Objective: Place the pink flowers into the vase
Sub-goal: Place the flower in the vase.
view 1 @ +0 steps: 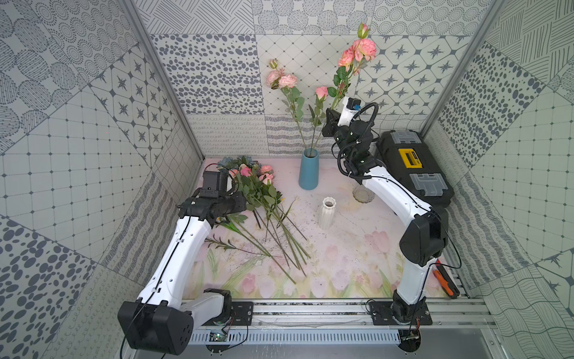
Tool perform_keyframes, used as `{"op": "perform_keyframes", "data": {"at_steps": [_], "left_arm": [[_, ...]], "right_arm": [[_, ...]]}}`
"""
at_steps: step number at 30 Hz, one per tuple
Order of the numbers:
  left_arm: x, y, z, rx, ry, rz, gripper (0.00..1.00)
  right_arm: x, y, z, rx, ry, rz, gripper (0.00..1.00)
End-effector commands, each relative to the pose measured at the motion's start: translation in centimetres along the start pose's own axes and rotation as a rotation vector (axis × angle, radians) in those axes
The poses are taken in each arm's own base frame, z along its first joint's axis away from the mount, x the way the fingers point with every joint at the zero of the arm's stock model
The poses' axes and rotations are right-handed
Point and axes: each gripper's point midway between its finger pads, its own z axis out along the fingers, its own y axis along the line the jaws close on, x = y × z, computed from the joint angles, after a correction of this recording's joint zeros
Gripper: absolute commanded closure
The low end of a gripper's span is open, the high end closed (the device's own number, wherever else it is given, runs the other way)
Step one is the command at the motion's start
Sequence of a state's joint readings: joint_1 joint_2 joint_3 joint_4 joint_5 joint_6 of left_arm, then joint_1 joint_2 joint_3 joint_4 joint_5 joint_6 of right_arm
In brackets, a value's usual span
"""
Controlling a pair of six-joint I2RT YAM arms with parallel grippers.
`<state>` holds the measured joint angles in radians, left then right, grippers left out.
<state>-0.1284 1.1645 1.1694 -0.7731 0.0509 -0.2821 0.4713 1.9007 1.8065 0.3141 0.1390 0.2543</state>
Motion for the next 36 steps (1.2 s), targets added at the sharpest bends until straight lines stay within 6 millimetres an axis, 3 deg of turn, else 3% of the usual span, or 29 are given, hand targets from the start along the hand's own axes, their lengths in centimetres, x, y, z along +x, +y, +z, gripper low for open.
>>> {"op": "perform_keyframes", "data": {"at_steps": [1,18,36], "left_arm": [[-0.5,-0.2,0.1,0.024,-0.016,-0.013,0.41],[-0.5,-0.1,0.1,0.024,-0.014,-0.02,0.41],[-0.6,0.1,-0.2,0.014,-0.03,-0.024,0.42]], "right_arm": [[-0.2,0.0,0.8,-0.009,-0.033,0.006,1.0],[8.5,-2.3,1.4,0.033,0.084,0.048,1.0],[14.7,-3.6,1.5,0.048,0.201,0.057,0.95]]}}
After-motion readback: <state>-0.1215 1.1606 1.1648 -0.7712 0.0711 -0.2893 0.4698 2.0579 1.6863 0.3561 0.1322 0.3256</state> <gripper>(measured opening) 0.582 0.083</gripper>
